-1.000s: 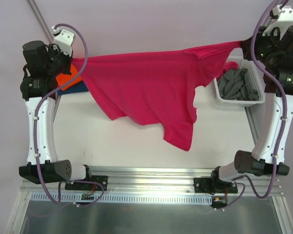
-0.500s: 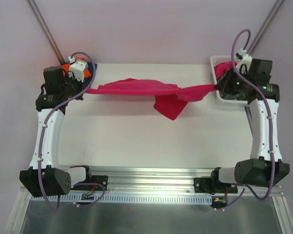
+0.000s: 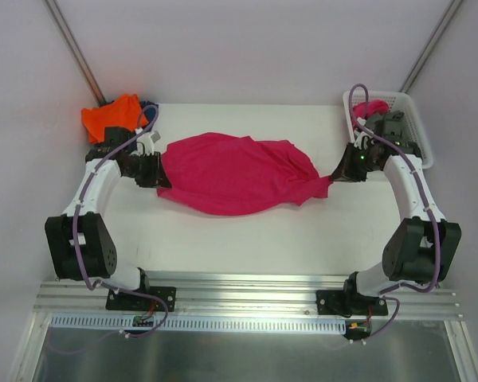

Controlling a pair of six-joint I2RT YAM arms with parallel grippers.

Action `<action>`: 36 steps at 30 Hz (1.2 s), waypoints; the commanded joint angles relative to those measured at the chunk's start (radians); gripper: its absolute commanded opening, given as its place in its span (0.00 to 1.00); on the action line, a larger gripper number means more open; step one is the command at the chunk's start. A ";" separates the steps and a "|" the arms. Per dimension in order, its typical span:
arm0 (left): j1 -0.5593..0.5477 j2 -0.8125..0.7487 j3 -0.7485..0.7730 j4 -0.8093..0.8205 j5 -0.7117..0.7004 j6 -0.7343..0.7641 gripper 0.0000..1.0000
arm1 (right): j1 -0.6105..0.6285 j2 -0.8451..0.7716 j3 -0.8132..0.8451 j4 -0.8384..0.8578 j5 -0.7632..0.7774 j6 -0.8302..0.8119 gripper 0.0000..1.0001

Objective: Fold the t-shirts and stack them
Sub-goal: Fold the tshirt

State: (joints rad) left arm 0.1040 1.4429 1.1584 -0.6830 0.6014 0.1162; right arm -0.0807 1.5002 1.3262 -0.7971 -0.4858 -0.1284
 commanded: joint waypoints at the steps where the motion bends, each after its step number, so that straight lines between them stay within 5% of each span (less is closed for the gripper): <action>1: -0.004 0.069 -0.009 -0.032 0.100 -0.056 0.26 | 0.030 -0.006 -0.028 -0.002 -0.001 0.010 0.00; 3: -0.003 0.123 0.000 -0.035 0.084 -0.055 0.45 | 0.044 -0.009 -0.053 -0.004 0.004 0.010 0.00; 4: -0.004 0.138 0.004 -0.035 0.072 -0.056 0.65 | 0.048 -0.011 -0.059 -0.004 0.006 0.010 0.01; 6: -0.001 0.184 0.026 -0.036 0.060 -0.052 0.68 | 0.058 -0.011 -0.071 -0.004 0.012 0.009 0.00; 17: 0.020 0.201 0.049 -0.070 0.017 -0.024 0.58 | 0.061 -0.023 -0.056 0.015 0.029 0.013 0.00; 36: 0.083 0.462 0.202 -0.070 0.069 -0.039 0.46 | 0.056 -0.064 -0.070 0.009 0.059 0.003 0.00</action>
State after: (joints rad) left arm 0.1844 1.8885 1.3239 -0.7376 0.6312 0.0696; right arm -0.0219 1.4746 1.2449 -0.7902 -0.4438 -0.1238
